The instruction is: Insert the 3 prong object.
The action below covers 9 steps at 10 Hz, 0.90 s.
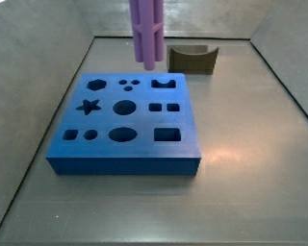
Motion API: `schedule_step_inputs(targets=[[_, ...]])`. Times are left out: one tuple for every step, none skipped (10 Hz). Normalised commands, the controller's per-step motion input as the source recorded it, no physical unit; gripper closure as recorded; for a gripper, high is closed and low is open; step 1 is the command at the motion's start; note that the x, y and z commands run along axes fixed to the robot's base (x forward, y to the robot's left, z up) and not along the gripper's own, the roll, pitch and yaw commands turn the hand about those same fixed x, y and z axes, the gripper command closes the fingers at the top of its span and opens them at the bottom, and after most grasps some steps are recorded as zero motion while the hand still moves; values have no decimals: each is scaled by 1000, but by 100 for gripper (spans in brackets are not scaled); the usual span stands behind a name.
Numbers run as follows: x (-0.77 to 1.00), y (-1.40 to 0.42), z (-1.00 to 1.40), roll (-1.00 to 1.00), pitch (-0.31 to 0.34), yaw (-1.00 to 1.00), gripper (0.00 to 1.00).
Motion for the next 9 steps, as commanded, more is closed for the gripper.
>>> schedule_step_inputs(targets=[[0,911,-1000,13,-46,146,100],[-180,869,-1000,29,-99,151,100],[-409,903,-980,16,-130,77,100],[-646,803,-809,-20,-180,0,100],[-557,560,-620,-56,-193,-3,100],[-417,283,-520,0,-93,-80,100],[-311,126,-260,-37,-11,-186,100],[0,40,-131,-69,0,-89,100],[151,0,-137,-70,10,-69,100]])
